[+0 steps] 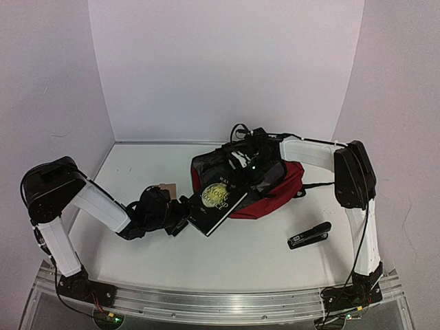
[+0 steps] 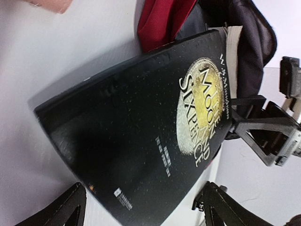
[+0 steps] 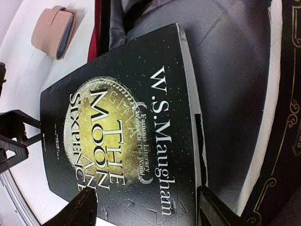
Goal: Pack the student bag
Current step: Pick up the book from the center of the board.
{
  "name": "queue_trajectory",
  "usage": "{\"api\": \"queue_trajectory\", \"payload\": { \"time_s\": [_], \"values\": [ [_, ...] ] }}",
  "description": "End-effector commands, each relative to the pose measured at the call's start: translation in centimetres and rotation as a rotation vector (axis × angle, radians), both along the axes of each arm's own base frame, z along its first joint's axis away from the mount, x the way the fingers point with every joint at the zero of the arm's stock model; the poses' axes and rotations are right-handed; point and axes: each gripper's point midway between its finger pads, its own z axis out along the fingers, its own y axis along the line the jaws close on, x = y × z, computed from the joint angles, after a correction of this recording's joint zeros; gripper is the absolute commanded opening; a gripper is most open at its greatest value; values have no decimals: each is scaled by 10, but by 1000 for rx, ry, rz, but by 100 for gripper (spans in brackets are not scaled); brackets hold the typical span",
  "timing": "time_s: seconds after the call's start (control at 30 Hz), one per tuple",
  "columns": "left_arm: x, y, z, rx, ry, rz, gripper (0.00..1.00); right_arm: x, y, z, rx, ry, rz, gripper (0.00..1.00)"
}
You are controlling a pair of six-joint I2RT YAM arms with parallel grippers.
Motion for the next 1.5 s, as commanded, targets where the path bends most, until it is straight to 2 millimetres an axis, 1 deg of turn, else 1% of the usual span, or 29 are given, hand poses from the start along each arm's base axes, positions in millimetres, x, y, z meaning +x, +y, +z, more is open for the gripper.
{"api": "queue_trajectory", "payload": {
  "time_s": [0.0,0.13,0.17,0.27,0.37,0.47,0.5,0.53,0.6,0.67,0.77,0.83,0.87,0.9,0.97,1.0,1.03,1.07,1.17,1.23,1.3,1.37,1.47],
  "values": [
    [-17,19,-5,-31,-2,17,86,1,-3,-13,-51,-25,19,66],
    [-16,39,3,48,-31,72,88,5,-11,-24,-102,-44,13,54],
    [-18,46,-1,84,-15,86,89,6,-12,-26,-112,-47,11,51],
    [-18,59,4,140,-27,104,91,10,-18,-32,-150,-66,5,44],
    [-6,66,18,160,-82,84,91,12,-23,-39,-184,-78,4,40],
    [13,68,35,194,-130,13,91,12,-25,-42,-197,-83,18,40],
    [16,66,38,209,-131,-33,91,12,-25,-43,-199,-86,22,40],
    [22,63,47,226,-156,-68,92,12,-25,-43,-201,-91,27,40],
    [32,60,53,271,-179,-145,94,14,-26,-43,-209,-101,33,40],
    [41,57,54,282,-167,-220,94,15,-26,-43,-215,-109,38,40],
    [51,49,53,234,-165,-318,94,16,-27,-44,-221,-114,41,40],
    [58,39,57,213,-185,-383,94,16,-27,-44,-222,-115,41,40],
    [58,34,54,197,-174,-423,94,16,-27,-43,-221,-116,41,40],
    [61,27,56,181,-176,-453,94,16,-27,-43,-221,-116,41,40],
    [65,15,50,157,-159,-508,94,17,-27,-42,-221,-119,43,40],
    [65,11,43,143,-140,-532,93,17,-27,-43,-223,-119,42,40],
    [68,6,42,132,-140,-546,93,17,-27,-43,-224,-120,42,40],
    [69,3,35,119,-122,-560,92,17,-27,-43,-223,-120,42,40],
    [75,-5,23,106,-92,-579,91,16,-27,-42,-219,-119,44,40],
    [75,-9,15,91,-71,-596,90,17,-26,-42,-217,-118,45,40],
    [74,-13,14,68,-66,-614,87,17,-26,-43,-216,-117,46,40],
    [73,-17,15,43,-69,-629,80,17,-25,-43,-213,-116,44,40],
    [66,-23,27,-25,-87,-660,68,18,-24,-44,-210,-112,43,40]
  ]
}}
